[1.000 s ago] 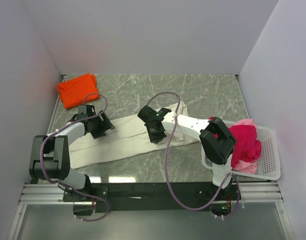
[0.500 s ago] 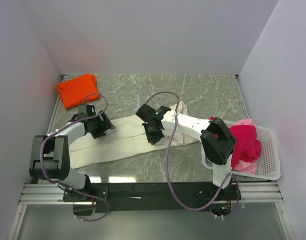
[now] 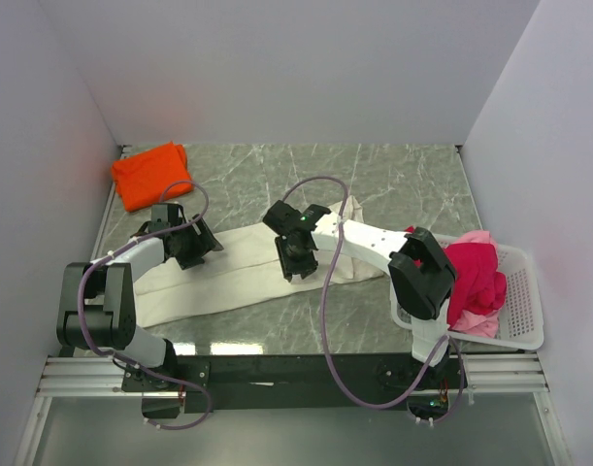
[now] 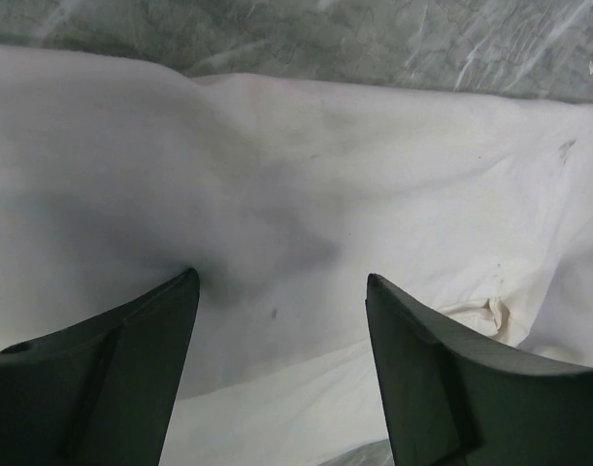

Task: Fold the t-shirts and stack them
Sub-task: Fold the tshirt

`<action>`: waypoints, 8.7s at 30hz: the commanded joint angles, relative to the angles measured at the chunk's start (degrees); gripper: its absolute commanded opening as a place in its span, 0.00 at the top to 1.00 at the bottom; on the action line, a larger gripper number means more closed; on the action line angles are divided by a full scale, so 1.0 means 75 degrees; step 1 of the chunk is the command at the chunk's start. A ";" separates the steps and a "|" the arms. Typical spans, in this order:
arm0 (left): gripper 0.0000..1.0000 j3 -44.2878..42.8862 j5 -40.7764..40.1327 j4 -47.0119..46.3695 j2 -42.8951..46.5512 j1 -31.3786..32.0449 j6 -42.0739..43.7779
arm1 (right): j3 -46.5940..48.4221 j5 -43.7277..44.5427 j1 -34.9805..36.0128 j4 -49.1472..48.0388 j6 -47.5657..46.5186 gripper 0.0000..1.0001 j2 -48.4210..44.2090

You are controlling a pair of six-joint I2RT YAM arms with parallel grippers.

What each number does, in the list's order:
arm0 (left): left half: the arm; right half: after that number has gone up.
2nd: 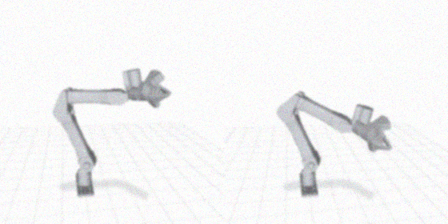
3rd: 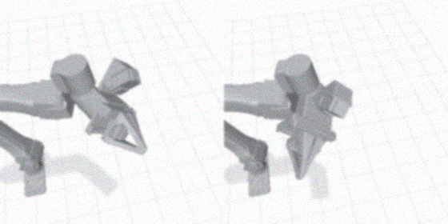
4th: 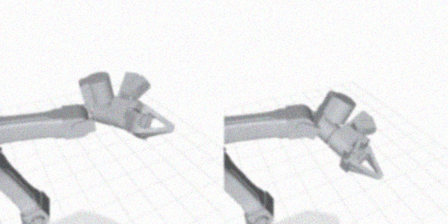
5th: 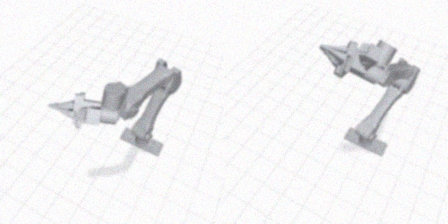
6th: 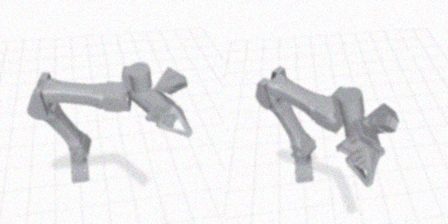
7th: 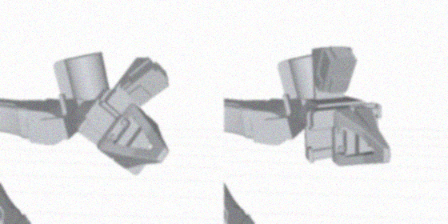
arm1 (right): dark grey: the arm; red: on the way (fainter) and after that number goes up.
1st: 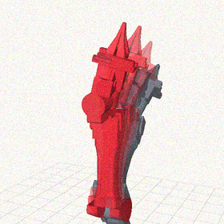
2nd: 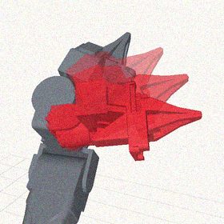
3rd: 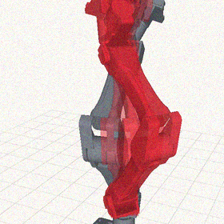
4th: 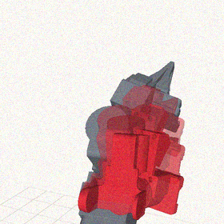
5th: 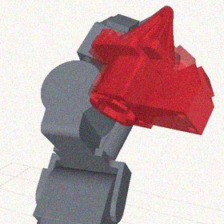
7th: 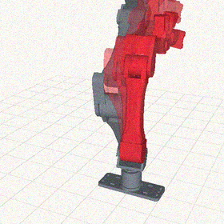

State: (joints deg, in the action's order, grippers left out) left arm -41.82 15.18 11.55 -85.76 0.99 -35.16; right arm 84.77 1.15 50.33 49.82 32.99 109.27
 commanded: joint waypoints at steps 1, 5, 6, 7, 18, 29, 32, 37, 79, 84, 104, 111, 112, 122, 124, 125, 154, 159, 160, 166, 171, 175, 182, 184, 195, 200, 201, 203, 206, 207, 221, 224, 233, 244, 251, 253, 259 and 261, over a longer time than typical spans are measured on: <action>0.23 0.0033 -0.0161 0.0101 -0.0121 0.0031 0.0129 | 0.0299 0.0561 -0.0053 0.0294 0.0112 0.54 -0.0459; 0.23 0.0034 -0.0126 0.0054 -0.0085 0.0031 0.0141 | 0.0007 0.0796 -0.0416 0.0119 0.0148 0.54 -0.0858; 0.23 0.0033 -0.0126 0.0065 -0.0143 0.0031 0.0141 | -0.0180 0.0808 -0.0498 -0.0021 0.0148 0.54 -0.0905; 0.23 0.0022 -0.0102 0.0065 -0.0167 0.0031 0.0141 | -0.0263 0.0808 -0.0754 -0.0092 0.0136 0.54 -0.0929; 0.23 -0.0037 -0.0149 0.0159 -0.0683 0.0031 0.0141 | -0.1154 0.0679 -0.2139 -0.1205 -0.0133 0.59 0.0089; 0.24 -0.0014 -0.0793 0.0697 -0.0836 0.0207 0.0199 | -0.0595 0.0620 -0.3170 -0.1206 -0.0344 0.60 0.1343; 0.23 0.0138 -0.0642 0.0932 -0.0520 0.0219 0.0106 | 0.0410 0.0656 -0.3522 -0.0833 -0.0520 0.60 0.1940; 0.24 0.0607 0.0387 0.0898 -0.0180 0.0254 0.0024 | 0.2638 0.0679 -0.3839 0.0082 -0.0836 0.60 0.3264; 0.24 0.0618 -0.0489 0.1753 0.0383 0.2011 -0.0491 | 0.2254 -0.1208 -0.3815 0.0165 -0.1165 0.60 0.2586; 0.24 0.1216 -0.0197 0.1694 0.1109 0.2351 -0.1299 | 0.2805 -0.1137 -0.4015 0.0470 -0.1083 0.61 0.3136; 0.23 0.2130 0.0659 0.0664 0.2785 0.3664 -0.4112 | 0.6615 -0.1887 -0.4401 0.1304 -0.0275 0.60 0.5293; 0.23 0.2131 0.0871 0.0019 0.2435 0.4424 -0.4593 | 0.6837 -0.2192 -0.4425 0.1080 0.0018 0.57 0.5399; 0.22 0.2096 0.0871 -0.0074 0.2283 0.4530 -0.4628 | 0.6838 -0.2204 -0.4425 0.1045 0.0042 0.56 0.5411; 0.22 0.1113 0.0228 0.0226 0.1730 0.5422 -0.4432 | 0.6276 -0.2496 -0.4437 0.0623 -0.0062 0.54 0.4978; 0.22 0.0518 -0.0136 0.0614 0.1999 0.5422 -0.4138 | 0.5855 -0.2683 -0.4402 0.0297 -0.0168 0.54 0.4593; 0.21 0.0294 -0.0439 0.0976 0.2070 0.5422 -0.3800 | 0.5702 -0.2696 -0.4401 0.0202 -0.0250 0.53 0.4428; 0.20 0.1520 -0.0220 0.1602 0.2540 0.5422 -0.2414 | 0.1799 -0.1981 -0.3417 -0.0971 -0.0766 0.51 0.1766; 0.20 0.2084 0.0822 0.0641 0.2154 0.5434 -0.2508 | 0.1798 -0.1712 -0.3417 -0.0960 -0.0766 0.51 0.2128; 0.21 0.2177 0.0893 0.0477 0.2014 0.5445 -0.2519 | 0.1833 -0.1665 -0.3417 -0.0901 -0.0778 0.51 0.2199; 0.21 0.2179 0.1514 -0.0250 0.1463 0.5621 -0.2531 | 0.2407 -0.1349 -0.3417 -0.0526 -0.0871 0.52 0.2796; 0.20 0.1593 0.1866 -0.0882 0.0585 0.5809 -0.2309 | 0.2935 -0.1336 -0.3429 -0.0327 -0.0954 0.52 0.3124; 0.21 0.0890 0.2124 -0.0955 -0.0120 0.5844 -0.2344 | 0.3076 -0.1512 -0.3417 -0.0221 -0.1059 0.52 0.3173; 0.21 0.0304 0.1107 0.0437 0.0850 0.5903 -0.2227 | 0.1789 -0.1349 -0.3417 -0.1100 -0.1434 0.52 0.1487; 0.20 0.0268 0.0393 0.0883 0.1553 0.5903 -0.2261 | 0.1495 -0.1278 -0.3406 -0.1158 -0.1504 0.52 0.0761; 0.20 0.0572 -0.1602 0.4341 0.3922 0.5903 -0.3046 | -0.2616 -0.1360 -0.2039 -0.0994 -0.0545 0.52 -0.3060; 0.26 0.0725 -0.1555 0.4670 0.4238 0.5903 -0.3281 | -0.4583 -0.1629 -0.0595 -0.1193 0.0790 0.52 -0.4254; 0.26 0.0736 -0.1578 0.4764 0.4262 0.5903 -0.3293 | -0.4797 -0.1676 -0.0430 -0.1252 0.1152 0.52 -0.4385; 0.26 0.0748 -0.1532 0.4811 0.4251 0.5903 -0.3305 | -0.5218 -0.1688 0.0050 -0.1218 0.1482 0.52 -0.4701; 0.26 0.0842 -0.1193 0.4765 0.4145 0.5914 -0.3258 | -0.5548 -0.1781 0.0518 -0.1100 0.1952 0.52 -0.4948; 0.26 0.0958 -0.1076 0.4730 0.4122 0.5914 -0.3258 | -0.5572 -0.1793 0.0590 -0.1042 0.1987 0.52 -0.4972; 0.28 0.2200 -0.0595 0.4472 0.5211 0.5926 -0.4054 | -0.6627 -0.2778 0.1657 -0.1955 0.2785 0.53 -0.4903; 0.28 0.2237 -0.0641 0.4401 0.5351 0.5926 -0.4183 | -0.6651 -0.2789 0.1797 -0.2096 0.2773 0.53 -0.4738; 0.27 0.2201 -0.0758 0.4437 0.5282 0.5949 -0.4148 | -0.6709 -0.2661 0.1833 -0.2436 0.2539 0.55 -0.4176; 0.28 0.2318 -0.0723 0.4389 0.5235 0.6358 -0.4499 | -0.6826 -0.2825 0.1844 -0.2811 0.2433 0.79 -0.4035; 0.36 0.2799 -0.0594 0.4073 0.5517 0.6875 -0.5132 | -0.7072 -0.2848 0.1845 -0.2823 0.2585 1.00 -0.4128; 0.37 0.2752 -0.0676 0.3980 0.5365 0.7096 -0.5191 | -0.7096 -0.2802 0.1845 -0.2799 0.2609 1.00 -0.4175; 0.42 0.2507 -0.1215 0.4084 0.4755 0.7484 -0.5308 | -0.7131 -0.2696 0.1856 -0.2717 0.2691 1.00 -0.4315; 0.46 0.2483 -0.1379 0.4248 0.4778 0.7508 -0.5367 | -0.7166 -0.2684 0.1845 -0.2694 0.2726 1.00 -0.4374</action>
State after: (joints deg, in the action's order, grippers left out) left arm -21.80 8.60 42.63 -49.71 56.71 -74.00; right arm 32.40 -20.51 63.77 28.29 52.90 77.71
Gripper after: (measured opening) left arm 0.555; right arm 0.016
